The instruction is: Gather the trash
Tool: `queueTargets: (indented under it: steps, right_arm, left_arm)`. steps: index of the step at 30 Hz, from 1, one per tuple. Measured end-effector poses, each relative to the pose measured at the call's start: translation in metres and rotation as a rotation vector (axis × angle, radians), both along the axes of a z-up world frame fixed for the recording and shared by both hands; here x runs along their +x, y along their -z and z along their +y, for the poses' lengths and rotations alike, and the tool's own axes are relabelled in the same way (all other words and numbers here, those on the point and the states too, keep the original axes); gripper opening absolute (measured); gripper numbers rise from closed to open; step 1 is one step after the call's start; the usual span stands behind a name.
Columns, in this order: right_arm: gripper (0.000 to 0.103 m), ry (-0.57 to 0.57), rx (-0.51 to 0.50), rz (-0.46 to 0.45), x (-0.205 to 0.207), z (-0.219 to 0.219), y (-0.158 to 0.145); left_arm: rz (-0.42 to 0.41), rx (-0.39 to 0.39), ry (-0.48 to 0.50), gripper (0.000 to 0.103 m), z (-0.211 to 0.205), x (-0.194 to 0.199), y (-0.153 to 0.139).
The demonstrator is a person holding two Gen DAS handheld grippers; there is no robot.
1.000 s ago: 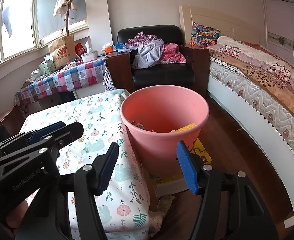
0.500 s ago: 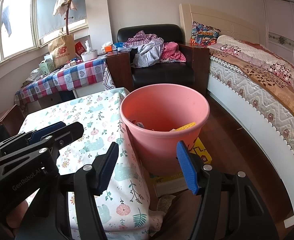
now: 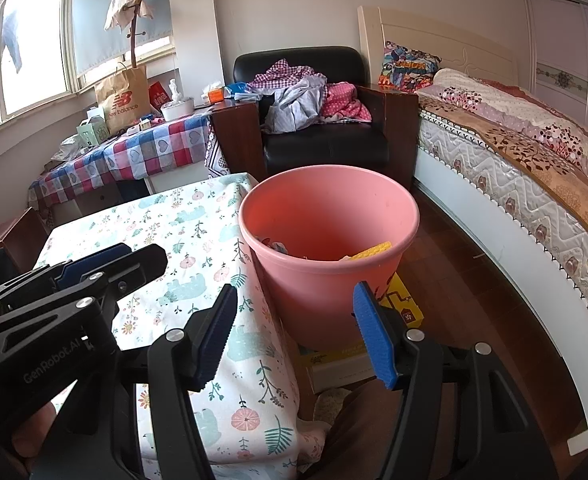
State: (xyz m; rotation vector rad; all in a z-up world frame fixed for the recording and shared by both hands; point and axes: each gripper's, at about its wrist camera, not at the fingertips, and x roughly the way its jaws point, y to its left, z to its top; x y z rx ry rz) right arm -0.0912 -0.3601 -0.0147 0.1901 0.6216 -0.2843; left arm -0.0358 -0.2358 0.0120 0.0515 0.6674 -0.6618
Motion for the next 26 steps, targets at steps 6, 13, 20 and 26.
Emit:
queueTargets:
  steps: [6,13,20,26]
  right_arm:
    - [0.061,-0.001,0.0,0.001,0.0,0.0,0.0]
    - [0.061,-0.001,0.001,0.005,0.0,-0.001,0.001]
    - [0.061,-0.002,0.0,0.008,-0.001,0.0,0.001]
    - [0.061,-0.006,-0.002,0.013,-0.005,0.003,0.008]
  left_arm:
    - [0.01,0.0,0.001,0.036,-0.001,0.0,0.004]
    - [0.017,0.002,0.005,0.035,-0.001,0.003,0.009]
    - [0.014,0.006,0.001,0.035,-0.001,0.006,0.011]
    - [0.025,0.007,-0.003,0.035,0.001,0.01,0.012]
